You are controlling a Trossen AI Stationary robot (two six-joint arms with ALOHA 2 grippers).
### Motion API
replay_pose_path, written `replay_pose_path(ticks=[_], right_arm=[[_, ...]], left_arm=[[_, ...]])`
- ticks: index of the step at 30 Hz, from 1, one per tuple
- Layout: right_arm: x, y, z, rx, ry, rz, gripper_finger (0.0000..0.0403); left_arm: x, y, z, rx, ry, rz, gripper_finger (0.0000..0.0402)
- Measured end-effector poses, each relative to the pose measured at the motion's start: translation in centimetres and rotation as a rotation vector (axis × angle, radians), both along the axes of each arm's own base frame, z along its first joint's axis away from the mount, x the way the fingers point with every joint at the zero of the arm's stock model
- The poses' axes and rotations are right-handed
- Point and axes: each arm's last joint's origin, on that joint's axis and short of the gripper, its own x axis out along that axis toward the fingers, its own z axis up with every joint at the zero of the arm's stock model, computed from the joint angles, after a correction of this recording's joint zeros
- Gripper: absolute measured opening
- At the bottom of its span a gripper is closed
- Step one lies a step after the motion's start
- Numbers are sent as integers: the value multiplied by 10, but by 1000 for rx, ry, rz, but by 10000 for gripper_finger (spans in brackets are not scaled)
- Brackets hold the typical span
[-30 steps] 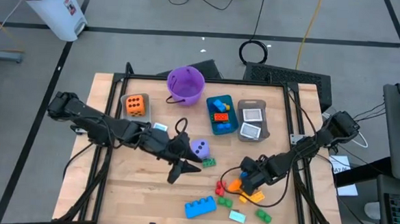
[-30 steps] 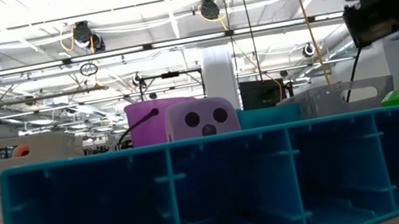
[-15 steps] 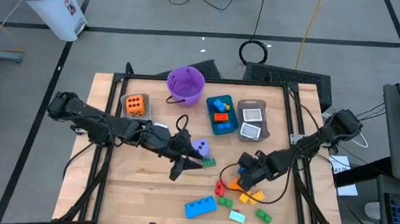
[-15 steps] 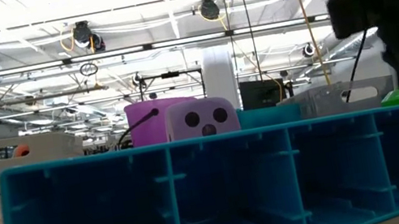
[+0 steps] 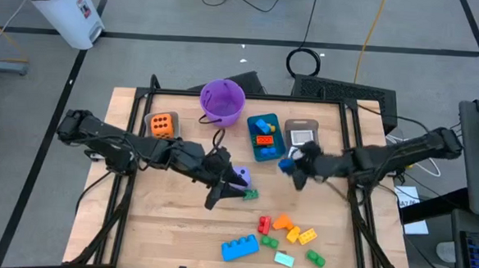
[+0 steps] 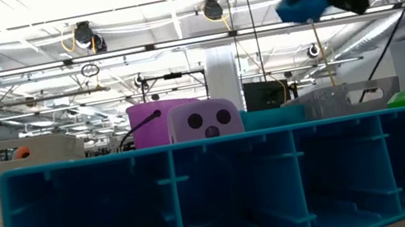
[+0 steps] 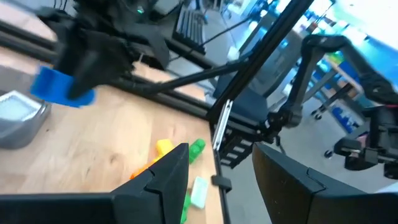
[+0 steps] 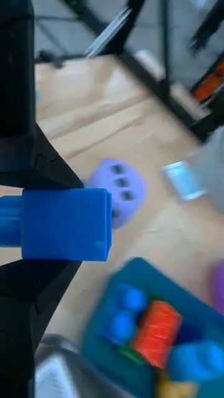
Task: Pick & Place Toys
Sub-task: Put the dark blue game piece into the blue bin
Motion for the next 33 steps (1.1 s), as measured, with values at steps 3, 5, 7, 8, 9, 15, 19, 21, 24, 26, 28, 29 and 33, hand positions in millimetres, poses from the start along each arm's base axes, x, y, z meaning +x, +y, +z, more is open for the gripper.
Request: replay_pose_path(ticks=[3,5,7,8,9,15,19,21,24,26,28,29,33], right_arm=[[1,-17,14,-46,-38,-39,132],[6,-28,21,-78,-36,-43,132],[16,-39,30,-105,-31,-33,132],[21,-45,31,-115,-12,-26,132],[26,-51,32,-123,15,-25,132],[58,-86,21,-126,201,-61,132],[73,-104,-2,-90,288,-88,132],[79,-111,-13,-79,330,-107,132],[86,-121,-27,-56,362,-141,132],[89,-124,-34,-40,385,-160,132],[93,-127,-42,-27,398,-174,132],[94,-128,-45,-17,406,-182,132],[98,-129,-54,5,432,-203,132]], left_arm=[[2,3,4,-14,-44,-6,186],[3,6,7,-22,-70,-8,186],[4,9,10,-30,-97,-12,186],[4,11,11,-34,-108,-15,186],[5,12,12,-37,-120,-20,186],[6,19,16,-76,-149,-52,186],[6,19,18,-95,-164,-78,186],[6,19,19,-106,-173,-87,186],[2,16,25,-115,-196,-115,186],[-3,16,30,-116,-221,-118,186],[-8,16,36,-109,-241,-119,186],[-11,16,39,-105,-254,-122,186],[-23,18,52,-88,-303,-122,186]])
